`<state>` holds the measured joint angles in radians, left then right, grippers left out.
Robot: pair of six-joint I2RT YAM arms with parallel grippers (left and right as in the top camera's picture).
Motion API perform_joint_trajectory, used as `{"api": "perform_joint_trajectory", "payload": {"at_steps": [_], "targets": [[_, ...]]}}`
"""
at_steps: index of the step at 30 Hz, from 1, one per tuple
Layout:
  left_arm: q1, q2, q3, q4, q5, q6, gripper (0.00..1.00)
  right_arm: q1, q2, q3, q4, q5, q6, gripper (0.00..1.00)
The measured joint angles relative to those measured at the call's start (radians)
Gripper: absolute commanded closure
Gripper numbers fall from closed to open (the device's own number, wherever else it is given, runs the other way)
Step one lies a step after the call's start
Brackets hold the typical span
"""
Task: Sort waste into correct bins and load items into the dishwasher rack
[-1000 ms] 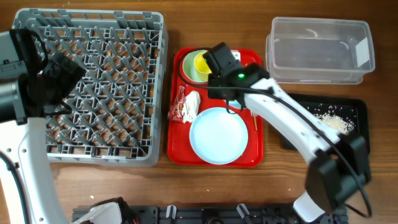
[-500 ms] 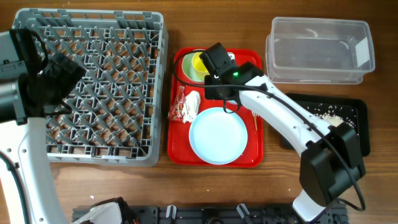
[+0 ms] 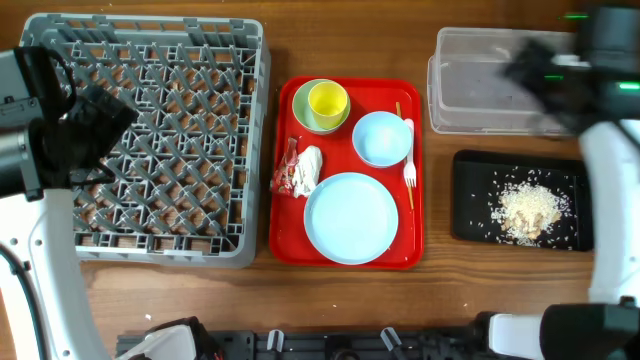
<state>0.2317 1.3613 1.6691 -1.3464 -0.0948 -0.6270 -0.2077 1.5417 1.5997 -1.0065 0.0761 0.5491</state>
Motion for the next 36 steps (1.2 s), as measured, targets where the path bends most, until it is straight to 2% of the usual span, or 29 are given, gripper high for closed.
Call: {"api": "perform_joint_trajectory", "payload": {"at_steps": [2,6,13,16,20,26,30,31,33,36], "targets": [[0.0,0.0,0.0,0.04,0.002,0.0,0.0,-0.085,0.002,0.0,-0.003,0.014,0.0,0.0],[0.0,0.0,0.0,0.097,0.039,-0.001,0.0,-0.088,0.002,0.0,-0.003,0.013,0.0,0.0],[-0.033,0.0,0.0,0.08,0.404,0.009,0.0,-0.084,0.002,0.0,-0.003,0.011,0.0,0.0],[-0.137,0.006,0.0,0.117,0.527,0.051,0.0,-0.084,0.002,0.0,-0.003,0.011,0.0,0.0],[-0.387,0.05,0.0,0.187,0.611,0.088,0.02,-0.084,0.002,0.0,-0.003,0.011,0.0,0.0],[-0.739,0.197,0.0,0.303,0.551,0.117,0.12,-0.084,0.002,0.0,-0.003,0.011,0.0,0.0],[-0.867,0.356,0.032,0.311,0.435,0.181,0.18,-0.084,0.002,0.0,-0.003,0.011,0.0,0.0],[-0.888,0.401,0.042,0.319,0.402,0.211,0.18,-0.084,0.002,0.0,-0.003,0.011,0.0,0.0],[-0.928,0.477,0.053,0.382,0.311,0.287,0.11,-0.084,0.002,0.0,-0.003,0.011,0.0,0.0],[-0.986,0.545,0.058,0.478,0.184,0.358,0.07,-0.084,0.002,0.0,-0.003,0.011,0.0,0.0]]}}
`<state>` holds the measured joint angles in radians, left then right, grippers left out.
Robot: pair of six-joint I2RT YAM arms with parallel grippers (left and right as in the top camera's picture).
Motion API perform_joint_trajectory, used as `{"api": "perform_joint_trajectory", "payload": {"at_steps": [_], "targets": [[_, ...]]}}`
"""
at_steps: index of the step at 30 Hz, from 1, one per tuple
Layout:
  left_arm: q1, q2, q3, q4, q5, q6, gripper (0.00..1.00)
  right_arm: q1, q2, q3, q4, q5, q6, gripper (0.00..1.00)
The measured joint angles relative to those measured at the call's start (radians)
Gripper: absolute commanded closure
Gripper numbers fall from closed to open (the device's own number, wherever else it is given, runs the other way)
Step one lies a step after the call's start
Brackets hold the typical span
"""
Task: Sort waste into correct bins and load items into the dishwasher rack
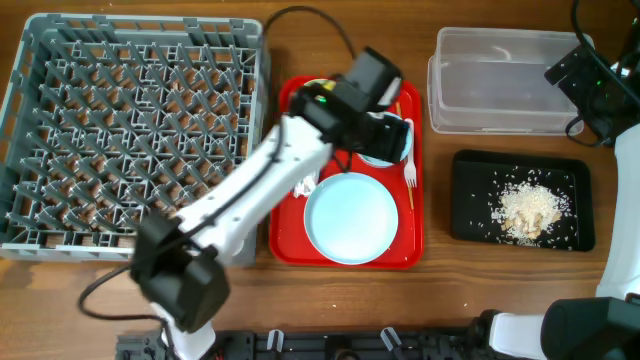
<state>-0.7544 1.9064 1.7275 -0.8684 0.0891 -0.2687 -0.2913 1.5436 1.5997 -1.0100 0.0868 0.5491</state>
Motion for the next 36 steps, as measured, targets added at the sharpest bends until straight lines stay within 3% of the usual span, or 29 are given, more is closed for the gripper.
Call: {"api": "perform_joint_trajectory", "payload": {"at_steps": [3,7,13,21,27,32,36], "targets": [[-0.071,0.058,0.004,0.076,-0.101,0.048,0.08,0.0,0.0,0.0,0.0,0.0,0.0,0.0],[-0.151,0.118,0.005,0.143,-0.204,0.085,0.19,0.0,0.0,0.0,0.0,0.0,0.0,0.0],[-0.172,0.195,0.006,0.159,-0.341,0.099,0.24,0.0,0.0,0.0,0.0,0.0,0.0,0.0],[-0.151,0.288,0.006,0.192,-0.365,0.1,0.32,0.0,0.0,0.0,0.0,0.0,0.0,0.0],[-0.151,0.322,0.007,0.215,-0.364,0.1,0.32,0.0,0.0,0.0,0.0,0.0,0.0,0.0],[-0.151,0.362,0.007,0.214,-0.361,0.1,0.48,0.0,0.0,0.0,0.0,0.0,0.0,0.0],[-0.151,0.364,0.007,0.214,-0.361,0.104,0.54,0.0,0.0,0.0,0.0,0.0,0.0,0.0]]}}
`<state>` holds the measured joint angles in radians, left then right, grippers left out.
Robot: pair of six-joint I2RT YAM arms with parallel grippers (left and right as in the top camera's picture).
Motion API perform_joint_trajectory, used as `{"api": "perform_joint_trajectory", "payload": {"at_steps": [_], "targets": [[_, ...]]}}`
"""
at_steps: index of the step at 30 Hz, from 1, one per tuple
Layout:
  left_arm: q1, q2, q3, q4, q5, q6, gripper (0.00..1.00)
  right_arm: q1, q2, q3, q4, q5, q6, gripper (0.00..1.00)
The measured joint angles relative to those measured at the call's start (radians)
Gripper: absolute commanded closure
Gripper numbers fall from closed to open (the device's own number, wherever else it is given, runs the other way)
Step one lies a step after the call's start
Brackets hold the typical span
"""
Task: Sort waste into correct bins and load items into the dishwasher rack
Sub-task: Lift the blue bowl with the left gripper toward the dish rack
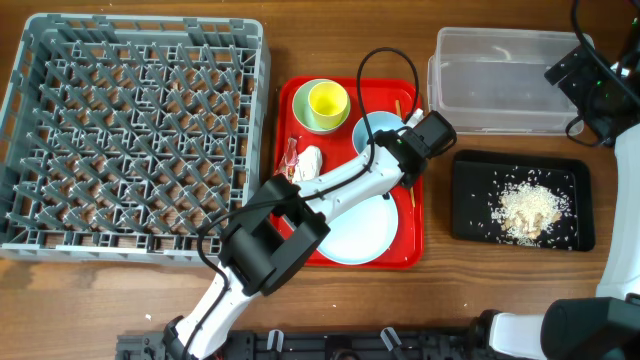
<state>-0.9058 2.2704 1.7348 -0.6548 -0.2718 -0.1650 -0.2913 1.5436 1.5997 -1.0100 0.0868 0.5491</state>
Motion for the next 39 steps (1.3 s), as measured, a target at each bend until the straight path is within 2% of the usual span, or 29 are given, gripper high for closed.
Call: {"api": "perform_joint_trajectory", "payload": {"at_steps": [2,5,8,15,17,18,27,39], "targets": [[0.0,0.0,0.0,-0.001,0.0,0.0,0.57,0.0,0.0,0.0,0.0,0.0,0.0,0.0],[0.0,0.0,0.0,-0.003,0.0,-0.001,0.7,0.0,0.0,0.0,0.0,0.0,0.0,0.0],[0.0,0.0,0.0,-0.003,0.0,0.001,0.78,0.0,0.0,0.0,0.0,0.0,0.0,0.0],[0.0,0.0,0.0,-0.027,0.004,0.003,0.8,0.0,0.0,0.0,0.0,0.0,0.0,0.01],[0.0,0.0,0.0,-0.035,0.019,0.003,0.87,0.0,0.0,0.0,0.0,0.0,0.0,0.0],[0.0,0.0,0.0,-0.037,0.025,0.003,0.96,0.0,0.0,0.0,0.0,0.0,0.0,0.0],[0.0,0.0,0.0,-0.049,0.018,0.006,0.96,0.0,0.0,0.0,0.0,0.0,0.0,0.01],[-0.097,-0.001,0.0,-0.101,-0.206,0.003,0.96,0.0,0.0,0.0,0.0,0.0,0.0,0.0]]}}
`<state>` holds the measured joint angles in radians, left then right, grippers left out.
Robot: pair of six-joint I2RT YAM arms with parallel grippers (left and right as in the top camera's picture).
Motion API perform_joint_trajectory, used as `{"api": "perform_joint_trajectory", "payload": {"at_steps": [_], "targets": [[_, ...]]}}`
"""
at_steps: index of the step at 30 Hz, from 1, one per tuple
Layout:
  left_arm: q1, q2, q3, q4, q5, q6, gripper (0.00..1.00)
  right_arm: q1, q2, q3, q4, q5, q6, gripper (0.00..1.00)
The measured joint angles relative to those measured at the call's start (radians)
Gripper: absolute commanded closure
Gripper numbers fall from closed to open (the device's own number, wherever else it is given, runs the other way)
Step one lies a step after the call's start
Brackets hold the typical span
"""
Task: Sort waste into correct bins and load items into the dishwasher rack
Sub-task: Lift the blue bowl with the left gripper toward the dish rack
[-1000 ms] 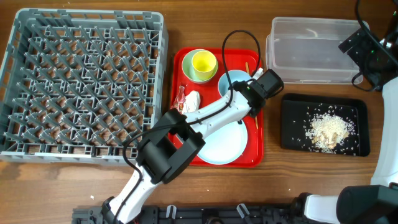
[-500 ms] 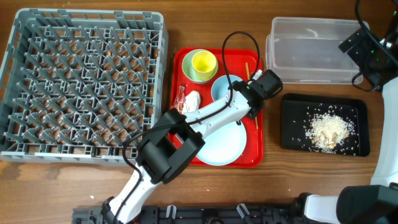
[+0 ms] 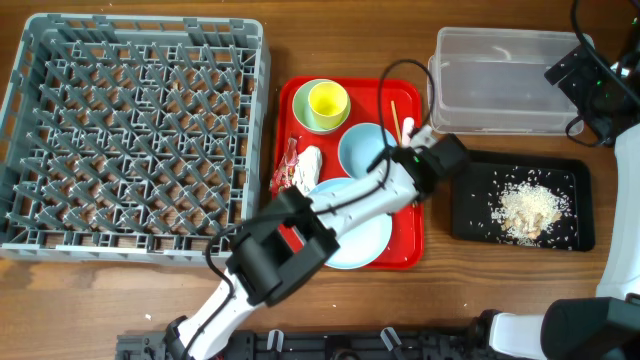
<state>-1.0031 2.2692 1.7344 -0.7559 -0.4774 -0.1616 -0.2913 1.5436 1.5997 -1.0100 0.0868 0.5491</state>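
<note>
Only the overhead view is given. The red tray point(image 3: 283, 235) holds a yellow cup point(image 3: 328, 100) inside a green bowl point(image 3: 303, 110), a light blue bowl point(image 3: 360, 150), a light blue plate point(image 3: 360, 240), a crumpled wrapper point(image 3: 298, 170), a chopstick point(image 3: 394, 115) and a white fork point(image 3: 410, 128), mostly hidden. My left arm lies across the plate; the left gripper point(image 3: 440, 162) is at the tray's right edge, fingers hidden. The right gripper point(image 3: 585, 80) hangs past the clear bin, jaws unclear.
The grey dishwasher rack point(image 3: 135, 140) fills the left of the table. A clear plastic bin point(image 3: 495, 80) stands at the back right. In front of it lies a black tray point(image 3: 470, 215) with a heap of rice point(image 3: 525, 210).
My left arm's end has shifted from beside the blue bowl's right rim to a spot nearer the front, by the black tray. The bowl now sits slightly further left. The right arm is unchanged.
My left arm was over the rack's left edge and the right arm was blurred over the clear bin. Then the left arm reached over the tray's back, the right arm parked at the far right. Then the left end stood by the bowl, now lower along the tray's right edge.
</note>
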Motion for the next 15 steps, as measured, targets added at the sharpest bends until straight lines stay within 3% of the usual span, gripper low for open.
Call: {"api": "perform_joint_trajectory", "payload": {"at_steps": [7,15], "targets": [[-0.078,-0.071,-0.002,-0.052,-0.115,0.0,0.96,0.0,0.0,0.0,0.0,0.0,0.0,0.0],[-0.033,-0.238,-0.002,-0.131,-0.16,-0.044,0.96,0.0,0.0,0.0,0.0,0.0,0.0,0.0]]}}
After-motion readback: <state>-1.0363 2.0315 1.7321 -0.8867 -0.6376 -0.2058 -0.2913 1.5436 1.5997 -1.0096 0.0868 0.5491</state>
